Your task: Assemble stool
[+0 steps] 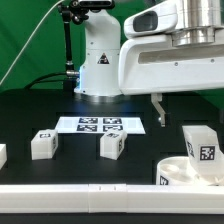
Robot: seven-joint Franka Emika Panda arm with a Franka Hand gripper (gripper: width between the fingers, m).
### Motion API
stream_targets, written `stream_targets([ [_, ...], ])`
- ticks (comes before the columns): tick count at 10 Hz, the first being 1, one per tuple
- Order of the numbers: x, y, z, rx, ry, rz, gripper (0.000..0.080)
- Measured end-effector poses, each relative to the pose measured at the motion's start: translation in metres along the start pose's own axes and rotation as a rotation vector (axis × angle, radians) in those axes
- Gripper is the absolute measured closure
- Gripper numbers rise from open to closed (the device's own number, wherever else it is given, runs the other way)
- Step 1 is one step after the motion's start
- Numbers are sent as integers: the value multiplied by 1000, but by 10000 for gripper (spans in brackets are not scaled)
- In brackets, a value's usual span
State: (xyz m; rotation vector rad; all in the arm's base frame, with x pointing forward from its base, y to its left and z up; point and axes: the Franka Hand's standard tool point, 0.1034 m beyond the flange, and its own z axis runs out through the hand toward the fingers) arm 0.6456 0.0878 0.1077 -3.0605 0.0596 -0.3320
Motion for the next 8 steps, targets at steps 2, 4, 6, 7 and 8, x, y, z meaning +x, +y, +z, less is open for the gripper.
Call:
stream_targets([
  [2,0,-2,1,-11,2,-206,150],
  [4,-1,-9,1,-20,-5,-415,150],
  [6,-1,-8,1,-29,-7,-528,150],
  [7,-1,-6,1,-31,-8,-566,150],
  [8,0,-5,1,-37,-11,-629,150],
])
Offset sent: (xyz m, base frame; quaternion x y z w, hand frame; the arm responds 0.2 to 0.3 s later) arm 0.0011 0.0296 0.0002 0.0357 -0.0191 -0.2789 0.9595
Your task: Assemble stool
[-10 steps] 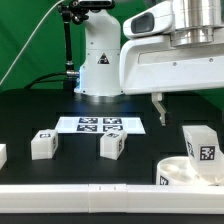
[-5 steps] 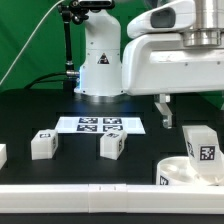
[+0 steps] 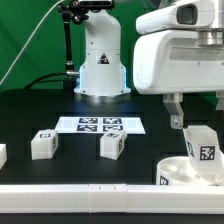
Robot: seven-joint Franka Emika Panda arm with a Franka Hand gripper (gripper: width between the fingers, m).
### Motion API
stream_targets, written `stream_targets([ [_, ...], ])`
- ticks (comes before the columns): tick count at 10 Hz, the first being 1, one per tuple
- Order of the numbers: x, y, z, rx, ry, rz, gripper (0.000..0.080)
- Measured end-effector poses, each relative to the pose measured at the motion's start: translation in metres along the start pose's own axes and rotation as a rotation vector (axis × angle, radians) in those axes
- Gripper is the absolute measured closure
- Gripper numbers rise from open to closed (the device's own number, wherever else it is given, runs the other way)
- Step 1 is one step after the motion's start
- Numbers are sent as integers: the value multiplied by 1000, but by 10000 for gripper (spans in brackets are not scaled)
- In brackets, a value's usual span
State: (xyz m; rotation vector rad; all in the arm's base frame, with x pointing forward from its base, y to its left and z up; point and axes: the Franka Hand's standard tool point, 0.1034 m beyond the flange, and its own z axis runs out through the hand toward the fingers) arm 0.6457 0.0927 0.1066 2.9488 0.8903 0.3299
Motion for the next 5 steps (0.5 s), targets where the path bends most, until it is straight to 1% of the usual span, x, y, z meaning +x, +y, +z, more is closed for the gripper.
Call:
stream_targets([
  [2,-3,2,2,-3,-13,-153,150],
  [3,-1,1,2,-1,-27,-224,150],
  [4,3,-1,4,-8,-37,-337,150],
  [5,3,-5,6,-6,-43,-397,150],
])
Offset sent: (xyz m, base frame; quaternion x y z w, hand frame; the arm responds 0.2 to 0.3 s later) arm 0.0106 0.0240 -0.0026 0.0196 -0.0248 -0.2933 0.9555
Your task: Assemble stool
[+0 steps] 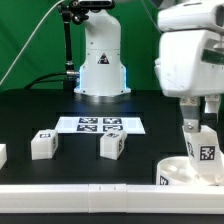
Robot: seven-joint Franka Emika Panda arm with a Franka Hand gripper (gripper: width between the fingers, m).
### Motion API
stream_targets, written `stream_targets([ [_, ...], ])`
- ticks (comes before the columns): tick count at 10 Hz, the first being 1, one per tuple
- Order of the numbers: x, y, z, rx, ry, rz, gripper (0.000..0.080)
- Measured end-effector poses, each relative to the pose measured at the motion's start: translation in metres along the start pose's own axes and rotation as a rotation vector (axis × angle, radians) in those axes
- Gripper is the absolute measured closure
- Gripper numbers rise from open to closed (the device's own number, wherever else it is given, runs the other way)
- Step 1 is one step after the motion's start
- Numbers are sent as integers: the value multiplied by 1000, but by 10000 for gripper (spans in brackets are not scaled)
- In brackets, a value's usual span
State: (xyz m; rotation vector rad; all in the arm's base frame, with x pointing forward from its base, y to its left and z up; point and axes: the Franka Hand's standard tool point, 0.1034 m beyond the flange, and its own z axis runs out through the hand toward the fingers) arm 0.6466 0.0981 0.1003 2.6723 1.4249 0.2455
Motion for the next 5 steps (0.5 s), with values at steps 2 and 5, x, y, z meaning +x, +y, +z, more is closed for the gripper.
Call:
stream_targets([
  [2,-5,5,0,-9,-10,-106,150],
  [5,-7,4,4,-15,-31,-271,150],
])
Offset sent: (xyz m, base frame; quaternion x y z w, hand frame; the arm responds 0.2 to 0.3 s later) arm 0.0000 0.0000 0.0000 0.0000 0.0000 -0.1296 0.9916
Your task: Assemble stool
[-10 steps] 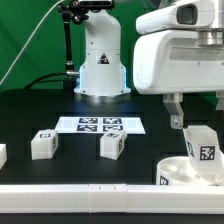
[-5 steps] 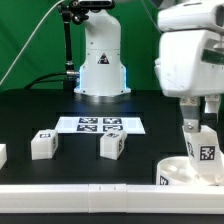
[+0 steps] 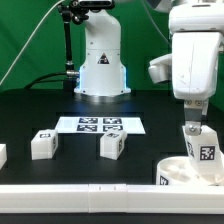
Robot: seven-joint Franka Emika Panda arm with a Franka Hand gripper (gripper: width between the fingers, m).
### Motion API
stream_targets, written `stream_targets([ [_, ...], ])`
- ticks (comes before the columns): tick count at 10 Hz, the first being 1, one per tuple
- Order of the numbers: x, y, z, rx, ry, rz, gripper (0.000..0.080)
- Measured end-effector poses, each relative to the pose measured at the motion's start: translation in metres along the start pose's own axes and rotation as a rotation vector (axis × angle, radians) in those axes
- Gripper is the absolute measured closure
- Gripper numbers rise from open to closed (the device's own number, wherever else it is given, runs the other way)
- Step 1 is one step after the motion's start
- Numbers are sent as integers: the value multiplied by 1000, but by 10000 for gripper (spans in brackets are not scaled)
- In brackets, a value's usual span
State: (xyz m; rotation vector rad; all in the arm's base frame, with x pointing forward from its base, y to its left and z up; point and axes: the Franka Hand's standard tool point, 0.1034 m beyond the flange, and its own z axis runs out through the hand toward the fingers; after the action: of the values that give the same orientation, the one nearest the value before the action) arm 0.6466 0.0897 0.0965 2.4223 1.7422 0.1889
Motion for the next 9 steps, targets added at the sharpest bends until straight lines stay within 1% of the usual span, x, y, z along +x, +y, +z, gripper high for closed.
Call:
stream_targets([
  [1,3,0,2,3,-7,-53,150],
  [2,11,4,1,6,-15,-90,150],
  [3,20,8,1,8,-11,-73,150],
  [4,26,9,2,5,-6,-75,150],
  [7,24,9,5,6,-9,-70,150],
  [8,23,9,5,7,-10,-69,265],
  [9,23,9,5,8,-10,-68,412],
])
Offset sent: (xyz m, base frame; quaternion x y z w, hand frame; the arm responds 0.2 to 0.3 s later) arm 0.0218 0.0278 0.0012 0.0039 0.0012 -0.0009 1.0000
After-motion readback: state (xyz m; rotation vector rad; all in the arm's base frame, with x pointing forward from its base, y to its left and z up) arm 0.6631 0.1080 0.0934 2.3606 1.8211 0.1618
